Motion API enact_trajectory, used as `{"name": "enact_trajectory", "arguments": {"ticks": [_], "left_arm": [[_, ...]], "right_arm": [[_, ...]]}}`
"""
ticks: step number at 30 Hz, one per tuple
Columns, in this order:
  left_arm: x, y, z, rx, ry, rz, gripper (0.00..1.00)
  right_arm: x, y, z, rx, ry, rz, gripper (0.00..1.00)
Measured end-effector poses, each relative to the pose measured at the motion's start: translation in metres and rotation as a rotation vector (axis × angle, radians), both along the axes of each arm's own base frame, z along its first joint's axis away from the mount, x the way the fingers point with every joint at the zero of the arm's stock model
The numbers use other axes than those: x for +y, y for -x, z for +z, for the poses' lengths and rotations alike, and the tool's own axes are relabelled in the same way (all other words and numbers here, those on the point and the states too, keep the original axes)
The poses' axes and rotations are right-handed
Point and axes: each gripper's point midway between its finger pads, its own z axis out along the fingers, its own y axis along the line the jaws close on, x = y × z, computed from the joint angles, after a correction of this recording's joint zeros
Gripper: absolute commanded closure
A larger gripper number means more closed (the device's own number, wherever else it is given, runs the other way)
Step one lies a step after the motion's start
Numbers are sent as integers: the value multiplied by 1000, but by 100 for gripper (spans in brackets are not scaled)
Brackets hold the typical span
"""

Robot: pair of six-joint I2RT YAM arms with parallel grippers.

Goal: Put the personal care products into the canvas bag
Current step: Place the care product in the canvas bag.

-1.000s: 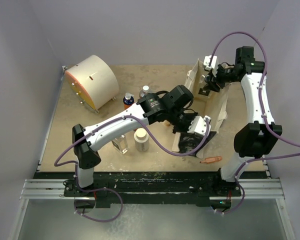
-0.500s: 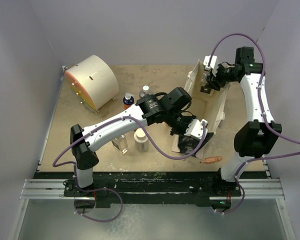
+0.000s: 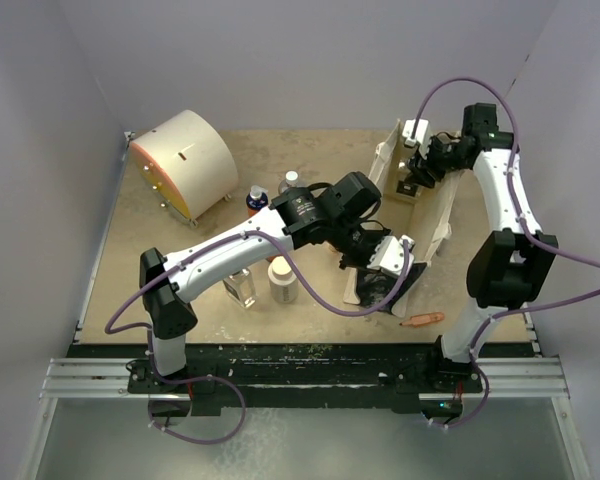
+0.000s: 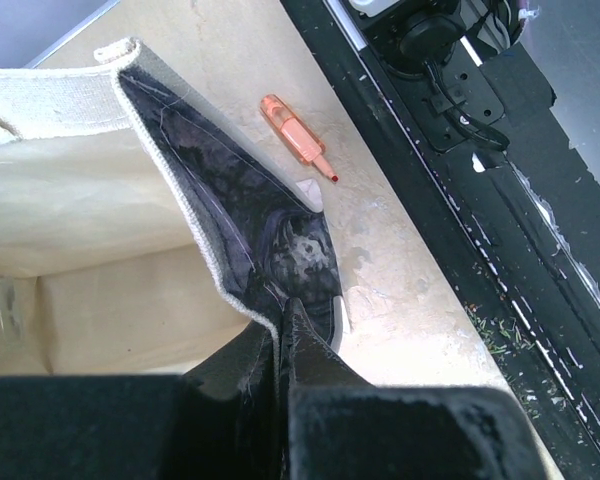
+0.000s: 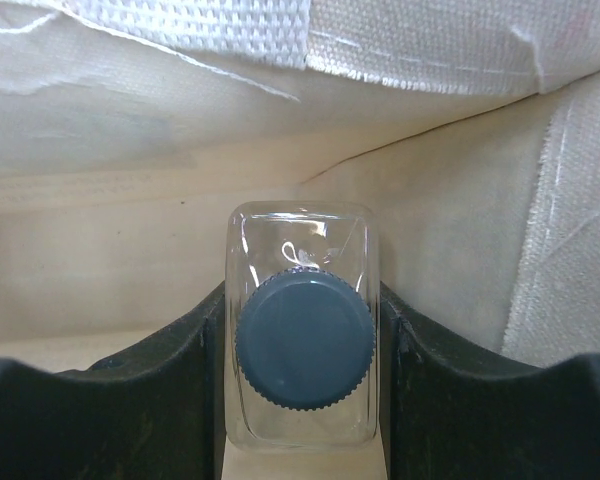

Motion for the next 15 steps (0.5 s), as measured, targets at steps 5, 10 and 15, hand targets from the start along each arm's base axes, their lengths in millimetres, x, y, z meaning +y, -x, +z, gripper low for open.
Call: {"name": "enact_trajectory", "arguments": {"ticks": [5, 10, 15], "left_arm": [[0, 0, -1, 4, 0, -1, 99], [1, 1, -2, 8, 1, -5, 98], [0, 1, -2, 8, 3, -5, 97]], "right_arm": [[0, -2, -8, 16, -1, 3, 100], [3, -3, -19, 44, -19, 14, 100], [5, -2, -28, 69, -32, 21, 98]]}}
